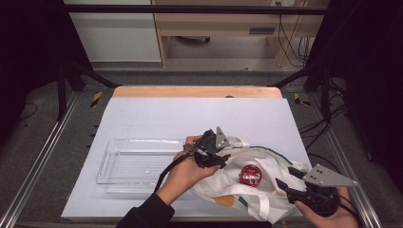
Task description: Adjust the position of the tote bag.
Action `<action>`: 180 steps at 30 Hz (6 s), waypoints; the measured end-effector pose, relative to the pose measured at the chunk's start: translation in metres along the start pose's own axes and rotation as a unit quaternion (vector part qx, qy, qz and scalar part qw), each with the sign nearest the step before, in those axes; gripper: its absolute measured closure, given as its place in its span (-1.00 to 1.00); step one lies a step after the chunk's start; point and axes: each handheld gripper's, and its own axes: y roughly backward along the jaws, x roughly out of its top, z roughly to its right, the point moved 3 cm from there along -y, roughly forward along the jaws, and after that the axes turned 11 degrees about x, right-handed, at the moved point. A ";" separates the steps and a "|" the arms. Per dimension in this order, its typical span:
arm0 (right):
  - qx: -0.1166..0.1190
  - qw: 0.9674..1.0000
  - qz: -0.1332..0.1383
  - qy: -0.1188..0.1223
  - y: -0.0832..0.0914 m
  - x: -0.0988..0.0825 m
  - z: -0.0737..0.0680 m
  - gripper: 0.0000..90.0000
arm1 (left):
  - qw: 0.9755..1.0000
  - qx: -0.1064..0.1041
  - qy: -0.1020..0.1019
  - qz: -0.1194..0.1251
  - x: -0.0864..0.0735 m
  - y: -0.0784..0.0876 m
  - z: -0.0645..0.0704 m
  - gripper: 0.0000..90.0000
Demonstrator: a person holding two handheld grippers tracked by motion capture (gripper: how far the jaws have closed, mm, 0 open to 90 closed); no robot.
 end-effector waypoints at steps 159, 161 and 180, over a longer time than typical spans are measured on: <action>0.176 0.983 -0.011 0.042 -0.069 0.013 -0.059 0.22 | 0.998 -0.005 -0.041 -0.036 0.016 -0.044 0.010 0.93; 0.168 0.985 -0.017 0.045 -0.074 0.013 -0.054 0.23 | 0.998 -0.006 -0.041 -0.036 0.016 -0.044 0.010 0.93; 0.154 0.984 -0.072 0.058 -0.099 -0.006 -0.054 0.26 | 0.998 -0.015 -0.043 -0.036 0.013 -0.042 0.012 0.91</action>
